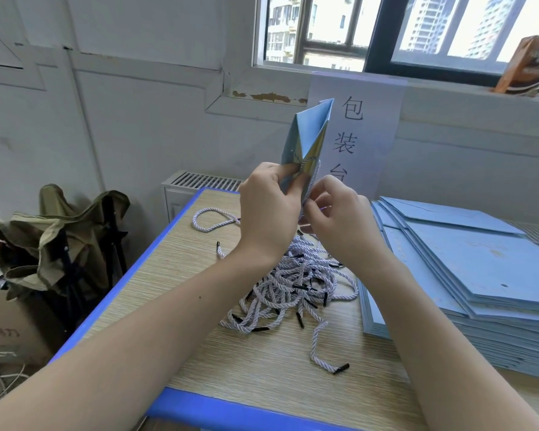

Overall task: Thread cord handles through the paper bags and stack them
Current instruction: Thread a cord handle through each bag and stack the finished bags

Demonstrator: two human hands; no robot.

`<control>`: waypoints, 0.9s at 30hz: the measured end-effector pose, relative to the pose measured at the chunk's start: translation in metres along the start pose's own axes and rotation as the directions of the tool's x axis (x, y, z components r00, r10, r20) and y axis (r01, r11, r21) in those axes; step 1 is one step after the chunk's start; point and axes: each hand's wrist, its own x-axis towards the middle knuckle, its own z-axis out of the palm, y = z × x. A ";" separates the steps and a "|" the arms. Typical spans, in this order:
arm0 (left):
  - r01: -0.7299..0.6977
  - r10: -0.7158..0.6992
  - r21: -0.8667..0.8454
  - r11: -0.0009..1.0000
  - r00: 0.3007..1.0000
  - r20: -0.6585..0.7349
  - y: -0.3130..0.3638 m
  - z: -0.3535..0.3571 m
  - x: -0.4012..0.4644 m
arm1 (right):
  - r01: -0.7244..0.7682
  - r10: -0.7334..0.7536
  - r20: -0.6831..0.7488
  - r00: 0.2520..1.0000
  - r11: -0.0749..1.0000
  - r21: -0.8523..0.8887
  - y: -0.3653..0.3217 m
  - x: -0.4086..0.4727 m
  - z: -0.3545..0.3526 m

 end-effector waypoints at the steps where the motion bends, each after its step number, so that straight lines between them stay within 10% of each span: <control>1: 0.008 -0.008 0.020 1.000 1.000 0.005 0.000 0.000 0.001 | -0.002 0.002 0.001 1.000 1.000 0.000 0.000 0.000 0.000; 27: 0.088 -0.093 -0.054 0.995 0.992 -0.091 0.005 0.007 0.003 | 0.018 -0.016 0.033 0.999 0.996 -0.085 -0.006 -0.003 0.002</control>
